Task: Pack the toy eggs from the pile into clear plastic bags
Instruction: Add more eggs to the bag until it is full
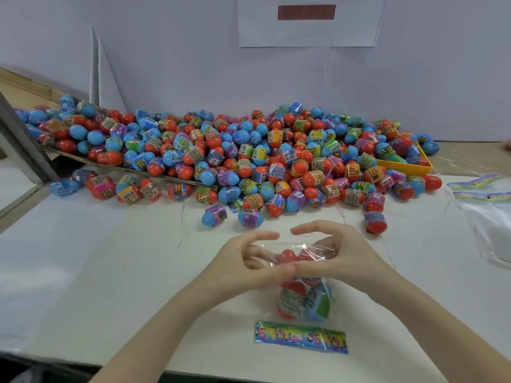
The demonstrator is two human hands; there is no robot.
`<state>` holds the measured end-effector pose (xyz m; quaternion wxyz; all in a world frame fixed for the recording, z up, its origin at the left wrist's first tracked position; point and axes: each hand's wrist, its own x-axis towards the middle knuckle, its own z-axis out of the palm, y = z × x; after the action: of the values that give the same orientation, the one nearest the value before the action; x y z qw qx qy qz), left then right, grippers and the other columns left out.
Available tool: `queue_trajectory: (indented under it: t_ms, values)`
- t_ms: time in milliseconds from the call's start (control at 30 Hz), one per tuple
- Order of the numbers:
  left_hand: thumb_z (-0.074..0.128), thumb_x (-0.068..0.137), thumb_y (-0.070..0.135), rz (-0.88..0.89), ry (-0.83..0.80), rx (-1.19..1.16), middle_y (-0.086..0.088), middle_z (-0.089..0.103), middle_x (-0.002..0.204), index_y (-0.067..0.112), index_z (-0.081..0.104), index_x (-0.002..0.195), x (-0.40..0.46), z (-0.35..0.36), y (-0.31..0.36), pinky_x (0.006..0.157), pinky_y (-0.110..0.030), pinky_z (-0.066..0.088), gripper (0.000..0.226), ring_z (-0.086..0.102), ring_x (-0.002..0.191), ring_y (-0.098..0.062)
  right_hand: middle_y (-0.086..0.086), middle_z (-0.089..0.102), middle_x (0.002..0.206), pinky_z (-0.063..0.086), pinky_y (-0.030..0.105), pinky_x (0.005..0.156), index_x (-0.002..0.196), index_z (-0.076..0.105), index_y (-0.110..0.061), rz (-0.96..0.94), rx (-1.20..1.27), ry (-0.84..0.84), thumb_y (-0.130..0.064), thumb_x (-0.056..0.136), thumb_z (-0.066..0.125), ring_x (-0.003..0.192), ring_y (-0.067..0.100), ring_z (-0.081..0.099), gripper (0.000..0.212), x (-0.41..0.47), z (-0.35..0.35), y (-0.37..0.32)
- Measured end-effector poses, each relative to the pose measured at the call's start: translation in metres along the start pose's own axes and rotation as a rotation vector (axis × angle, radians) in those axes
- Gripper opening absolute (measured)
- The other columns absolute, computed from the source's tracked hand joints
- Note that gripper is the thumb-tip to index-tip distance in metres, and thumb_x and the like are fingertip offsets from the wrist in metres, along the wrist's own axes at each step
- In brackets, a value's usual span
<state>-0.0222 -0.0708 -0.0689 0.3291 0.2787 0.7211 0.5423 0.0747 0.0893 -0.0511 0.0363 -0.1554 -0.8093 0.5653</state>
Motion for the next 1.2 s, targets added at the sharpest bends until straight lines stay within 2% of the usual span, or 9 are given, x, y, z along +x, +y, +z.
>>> queue_trajectory:
  t_ms: [67,167,333,533,633,733,867,1067,1200]
  values:
    - [0.081,0.054,0.039,-0.005,-0.071,0.017,0.008,0.073,0.077,0.03,0.069,0.089,0.002,0.005,0.001,0.06,-0.017,0.053,0.039,0.069,0.071,-0.005,0.012,0.07,0.071,0.053,0.029,0.062,0.093,0.064,-0.033,-0.023,0.01,-0.002,-0.037,0.045,0.085,0.062,0.015,0.064,0.053,0.001,0.0,0.001]
    - [0.076,0.056,0.028,-0.016,-0.134,-0.123,0.003,0.074,0.073,0.027,0.076,0.076,0.003,0.001,0.001,0.057,-0.015,0.051,0.021,0.069,0.066,-0.006,0.006,0.072,0.079,0.056,0.025,0.064,0.099,0.063,-0.033,0.021,0.079,-0.043,-0.033,0.043,0.084,0.071,0.014,0.067,0.06,0.001,-0.007,0.005]
    - [0.078,0.062,0.018,-0.028,-0.196,-0.217,-0.003,0.075,0.079,0.026,0.078,0.082,0.002,-0.006,-0.005,0.06,-0.016,0.052,0.021,0.071,0.071,-0.011,0.013,0.072,0.092,0.055,0.027,0.068,0.118,0.052,-0.02,0.103,0.33,-0.266,-0.007,0.061,0.071,0.085,0.026,0.069,0.062,-0.001,-0.019,0.015]
    - [0.08,0.064,0.014,-0.024,-0.214,-0.257,-0.006,0.074,0.085,0.023,0.077,0.087,0.002,-0.007,-0.009,0.064,-0.018,0.053,0.024,0.071,0.078,-0.015,0.019,0.069,0.102,0.053,0.032,0.081,0.124,0.051,-0.012,0.154,0.477,-0.345,0.011,0.079,0.05,0.091,0.024,0.067,0.049,-0.001,-0.021,0.026]
    - [0.076,0.059,0.02,-0.012,-0.163,-0.299,-0.002,0.074,0.076,0.022,0.078,0.077,0.001,-0.007,-0.007,0.06,-0.016,0.052,0.018,0.07,0.07,-0.01,0.011,0.071,0.093,0.056,0.029,0.076,0.126,0.05,-0.009,0.157,0.621,-0.341,0.005,0.077,0.06,0.084,0.019,0.067,0.053,-0.003,-0.026,0.023]
    - [0.079,0.061,0.019,0.012,-0.119,-0.293,0.001,0.074,0.073,0.023,0.078,0.072,0.0,-0.007,-0.004,0.059,-0.015,0.052,0.012,0.069,0.067,-0.008,0.014,0.068,0.105,0.056,0.029,0.071,0.123,0.056,-0.009,0.15,0.733,-0.325,-0.015,0.061,0.082,0.086,0.022,0.068,0.068,-0.005,-0.03,0.016]
    - [0.084,0.059,0.019,0.039,-0.072,-0.285,0.001,0.074,0.074,0.027,0.078,0.074,0.0,-0.005,0.001,0.059,-0.015,0.051,0.018,0.069,0.067,-0.008,-0.001,0.074,0.087,0.053,0.018,0.063,0.094,0.073,-0.031,0.12,0.272,-0.246,-0.044,0.06,0.08,0.079,0.01,0.069,0.036,-0.007,-0.015,0.006]
    - [0.07,0.056,0.022,0.011,-0.078,-0.316,-0.001,0.073,0.069,0.025,0.078,0.069,-0.003,-0.005,0.003,0.055,-0.016,0.051,0.016,0.069,0.061,-0.009,0.002,0.072,0.083,0.052,0.019,0.062,0.081,0.076,-0.019,0.102,0.411,-0.326,-0.03,0.074,0.058,0.073,0.011,0.067,0.023,-0.012,-0.014,0.008]
    - [0.068,0.055,0.022,0.004,-0.062,-0.337,0.0,0.072,0.066,0.026,0.077,0.067,-0.006,-0.003,0.005,0.053,-0.015,0.051,0.015,0.068,0.059,-0.008,0.003,0.071,0.078,0.052,0.02,0.062,0.088,0.075,-0.011,0.124,0.497,-0.343,-0.023,0.087,0.053,0.068,0.01,0.066,0.025,-0.014,-0.017,0.007]
